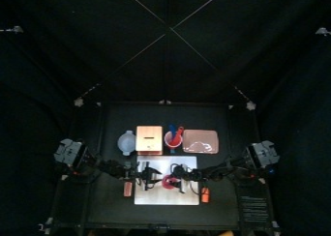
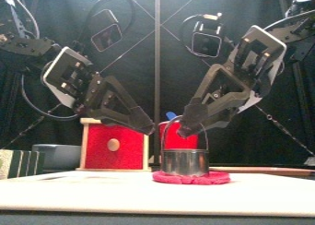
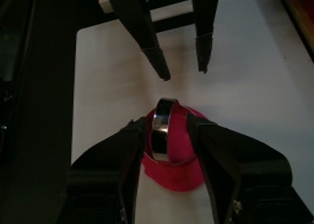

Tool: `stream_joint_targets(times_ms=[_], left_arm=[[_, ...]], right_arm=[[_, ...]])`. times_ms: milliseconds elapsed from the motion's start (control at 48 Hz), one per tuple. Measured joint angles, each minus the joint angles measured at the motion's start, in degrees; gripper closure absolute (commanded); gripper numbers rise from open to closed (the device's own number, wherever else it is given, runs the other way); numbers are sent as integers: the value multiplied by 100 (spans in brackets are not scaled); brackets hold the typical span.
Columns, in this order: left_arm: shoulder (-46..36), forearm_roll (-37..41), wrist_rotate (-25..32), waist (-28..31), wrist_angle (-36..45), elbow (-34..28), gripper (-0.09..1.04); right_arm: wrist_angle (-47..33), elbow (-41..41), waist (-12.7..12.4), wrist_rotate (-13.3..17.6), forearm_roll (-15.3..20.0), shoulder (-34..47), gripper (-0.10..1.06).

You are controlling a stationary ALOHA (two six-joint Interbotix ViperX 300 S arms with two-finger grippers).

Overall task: Get the cutter from the drawer then cut the dough then place the extra dough in the bowl
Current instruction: Cut the dough

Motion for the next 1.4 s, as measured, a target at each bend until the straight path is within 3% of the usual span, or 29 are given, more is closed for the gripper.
stream_joint_targets(times_ms=[188, 292, 562, 1396], left_arm=[[475, -9, 0, -79, -272, -176, 43], [545, -9, -9, -132, -343, -237, 47], [615, -132, 0, -308, -352, -246, 47], [940, -308, 9, -378, -422, -501, 48]], right_arm=[[729, -132, -123, 9, 18, -132, 19], [1116, -264, -220, 9, 18, -158, 19], [1688, -571, -369, 26, -9, -149, 19], [1740, -624, -457, 18, -9, -132, 19]])
